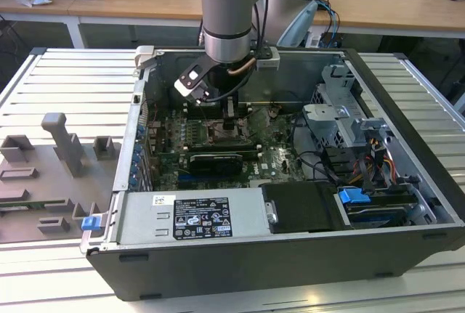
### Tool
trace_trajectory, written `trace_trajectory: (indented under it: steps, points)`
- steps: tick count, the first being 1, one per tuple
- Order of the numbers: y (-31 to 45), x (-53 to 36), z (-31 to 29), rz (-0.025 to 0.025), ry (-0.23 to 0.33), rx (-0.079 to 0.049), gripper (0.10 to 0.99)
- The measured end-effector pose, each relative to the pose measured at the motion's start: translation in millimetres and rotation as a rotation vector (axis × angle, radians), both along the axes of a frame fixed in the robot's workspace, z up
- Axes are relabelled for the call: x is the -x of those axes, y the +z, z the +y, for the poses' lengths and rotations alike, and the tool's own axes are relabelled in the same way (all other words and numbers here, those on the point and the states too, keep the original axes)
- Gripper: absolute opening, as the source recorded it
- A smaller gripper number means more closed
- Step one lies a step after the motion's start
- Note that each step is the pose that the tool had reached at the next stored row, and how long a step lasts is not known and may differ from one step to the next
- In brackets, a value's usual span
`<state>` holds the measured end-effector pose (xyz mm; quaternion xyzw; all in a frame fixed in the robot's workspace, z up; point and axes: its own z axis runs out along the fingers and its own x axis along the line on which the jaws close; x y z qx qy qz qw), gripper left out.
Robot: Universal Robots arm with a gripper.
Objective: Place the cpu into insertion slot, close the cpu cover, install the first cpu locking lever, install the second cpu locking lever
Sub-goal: 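Place the cpu into insertion slot, then close the cpu cover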
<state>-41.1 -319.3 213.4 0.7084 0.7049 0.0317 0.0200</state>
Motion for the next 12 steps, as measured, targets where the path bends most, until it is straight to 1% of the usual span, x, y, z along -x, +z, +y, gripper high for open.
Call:
trace_trajectory:
  steps: [10, 11, 12]
  points:
    - [2.3, 0.0, 0.0, 0.0, 0.0, 0.0, 0.106]
    - [2.8, 0.0, 0.0, 0.0, 0.0, 0.0, 0.106]
    - [4.9, 0.0, 0.0, 0.0, 0.0, 0.0, 0.106]
